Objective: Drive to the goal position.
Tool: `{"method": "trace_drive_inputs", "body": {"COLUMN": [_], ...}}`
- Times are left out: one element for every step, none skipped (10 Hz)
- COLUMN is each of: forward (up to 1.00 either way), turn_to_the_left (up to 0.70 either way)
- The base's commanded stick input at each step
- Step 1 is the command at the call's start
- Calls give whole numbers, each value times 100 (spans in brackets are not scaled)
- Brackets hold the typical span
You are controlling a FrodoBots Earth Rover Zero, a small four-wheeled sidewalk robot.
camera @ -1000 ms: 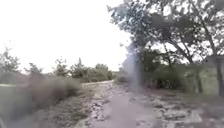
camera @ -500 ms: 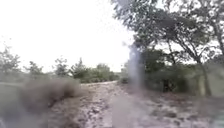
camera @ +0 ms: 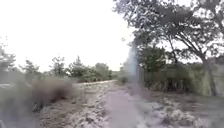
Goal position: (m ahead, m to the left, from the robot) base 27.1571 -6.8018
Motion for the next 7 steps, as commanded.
{"method": "trace_drive_inputs", "body": {"forward": [59, 59, 59, 59, 59, 59, 59], "turn_to_the_left": [9, 1, 1, 2, 7, 15, 15]}}
